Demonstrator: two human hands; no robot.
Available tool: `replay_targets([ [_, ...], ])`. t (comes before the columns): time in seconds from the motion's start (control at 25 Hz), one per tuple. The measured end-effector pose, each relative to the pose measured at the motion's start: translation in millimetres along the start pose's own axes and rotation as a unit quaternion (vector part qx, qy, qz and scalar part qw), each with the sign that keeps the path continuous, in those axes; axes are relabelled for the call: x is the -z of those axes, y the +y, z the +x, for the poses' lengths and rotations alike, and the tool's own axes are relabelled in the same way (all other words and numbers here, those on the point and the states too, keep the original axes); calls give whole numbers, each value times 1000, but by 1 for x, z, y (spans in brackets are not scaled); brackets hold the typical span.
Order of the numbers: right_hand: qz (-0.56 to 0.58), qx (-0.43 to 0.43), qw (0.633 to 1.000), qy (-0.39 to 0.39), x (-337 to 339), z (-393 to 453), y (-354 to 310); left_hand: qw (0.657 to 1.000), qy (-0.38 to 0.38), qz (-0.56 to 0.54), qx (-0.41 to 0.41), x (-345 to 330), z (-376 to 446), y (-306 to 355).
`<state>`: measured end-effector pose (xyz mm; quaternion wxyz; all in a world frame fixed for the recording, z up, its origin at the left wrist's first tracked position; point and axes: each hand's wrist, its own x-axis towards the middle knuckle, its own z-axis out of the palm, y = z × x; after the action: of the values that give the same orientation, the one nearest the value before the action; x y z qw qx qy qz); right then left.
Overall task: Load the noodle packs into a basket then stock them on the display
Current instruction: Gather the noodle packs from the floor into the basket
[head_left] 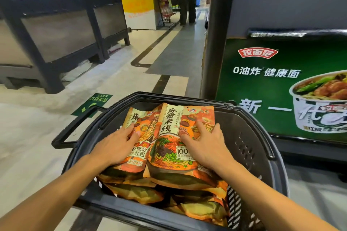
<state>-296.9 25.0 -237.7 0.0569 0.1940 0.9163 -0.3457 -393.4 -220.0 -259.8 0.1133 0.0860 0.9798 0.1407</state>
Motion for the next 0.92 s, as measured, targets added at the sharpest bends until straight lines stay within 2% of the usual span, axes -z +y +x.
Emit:
replay_targets([
  [0.12, -34, 33, 998, 29, 14, 1, 3, 997, 30, 74, -14, 14, -8, 17],
  [0.24, -104, 79, 987, 93, 34, 1, 9, 984, 104, 135, -45, 32, -14, 51],
  [0.32, -175, 110, 969, 138, 50, -2, 17, 974, 135, 165, -71, 38, -16, 86],
  [0.44, -203, 116, 956, 175, 76, -8, 35, 961, 153, 193, -124, 36, -18, 150],
  [0.56, -214, 70, 954, 199, 112, -25, 74, 948, 136, 212, -195, 22, -21, 223],
  [0.76, -192, -65, 946, 251, 171, -83, 172, 905, 122, 240, -329, -13, -48, 333],
  [0.92, -182, -214, 904, 322, 209, -172, 274, 865, 66, 214, -449, -60, -99, 428],
])
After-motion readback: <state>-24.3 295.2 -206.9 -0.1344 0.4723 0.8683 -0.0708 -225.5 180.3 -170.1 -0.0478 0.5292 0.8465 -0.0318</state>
